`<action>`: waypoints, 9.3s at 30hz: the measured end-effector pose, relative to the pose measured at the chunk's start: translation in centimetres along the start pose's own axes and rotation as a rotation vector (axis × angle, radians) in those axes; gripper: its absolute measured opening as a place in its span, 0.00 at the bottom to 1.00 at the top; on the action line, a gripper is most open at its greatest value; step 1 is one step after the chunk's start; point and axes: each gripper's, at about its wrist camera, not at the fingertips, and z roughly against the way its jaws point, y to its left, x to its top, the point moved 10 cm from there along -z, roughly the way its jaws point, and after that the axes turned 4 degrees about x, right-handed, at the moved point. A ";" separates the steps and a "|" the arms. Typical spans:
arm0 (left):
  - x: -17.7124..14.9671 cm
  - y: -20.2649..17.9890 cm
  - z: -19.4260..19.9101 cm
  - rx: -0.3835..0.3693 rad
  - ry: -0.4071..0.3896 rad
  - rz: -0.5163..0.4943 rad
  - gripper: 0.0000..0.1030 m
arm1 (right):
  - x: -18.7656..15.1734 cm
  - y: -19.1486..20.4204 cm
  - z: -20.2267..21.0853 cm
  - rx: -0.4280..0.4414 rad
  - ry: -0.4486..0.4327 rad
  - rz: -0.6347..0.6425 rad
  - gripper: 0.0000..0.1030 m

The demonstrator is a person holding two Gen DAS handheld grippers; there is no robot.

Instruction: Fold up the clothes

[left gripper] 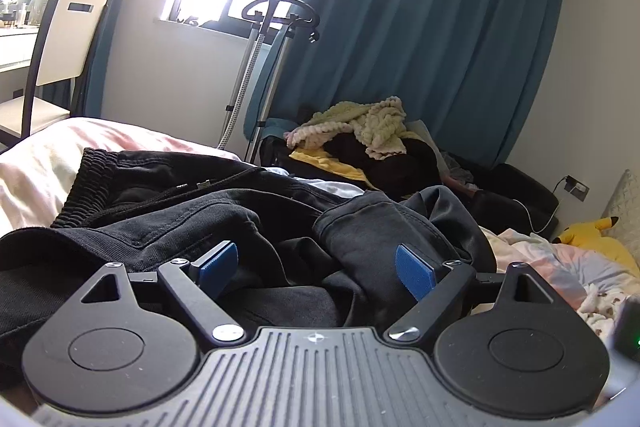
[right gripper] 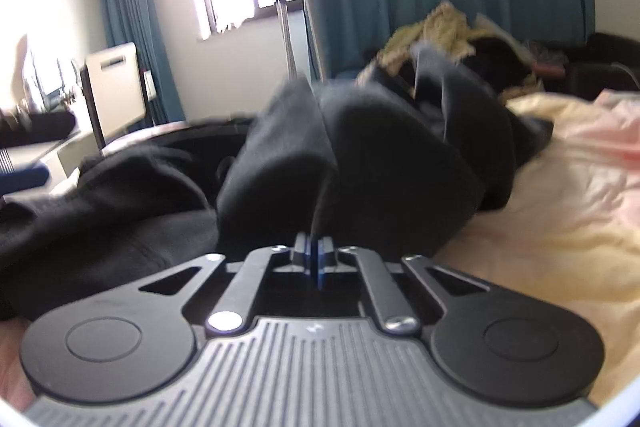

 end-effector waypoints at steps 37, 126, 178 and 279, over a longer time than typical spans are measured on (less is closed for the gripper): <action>-5.2 -4.4 -1.3 -0.049 0.114 -0.184 0.86 | -1.0 -38.4 13.4 -0.634 -0.086 -0.474 0.34; -11.0 -5.7 6.9 -0.303 0.331 0.077 0.10 | -5.9 -38.0 21.3 -0.694 -0.198 -1.017 0.04; -19.9 -15.7 4.5 -0.656 0.633 -0.656 0.06 | 0.9 -35.1 13.9 -0.614 -0.121 -0.483 0.85; -4.7 -7.0 3.9 -0.403 0.266 -0.179 0.72 | 0.8 -36.4 37.0 -0.747 -0.602 -0.731 0.05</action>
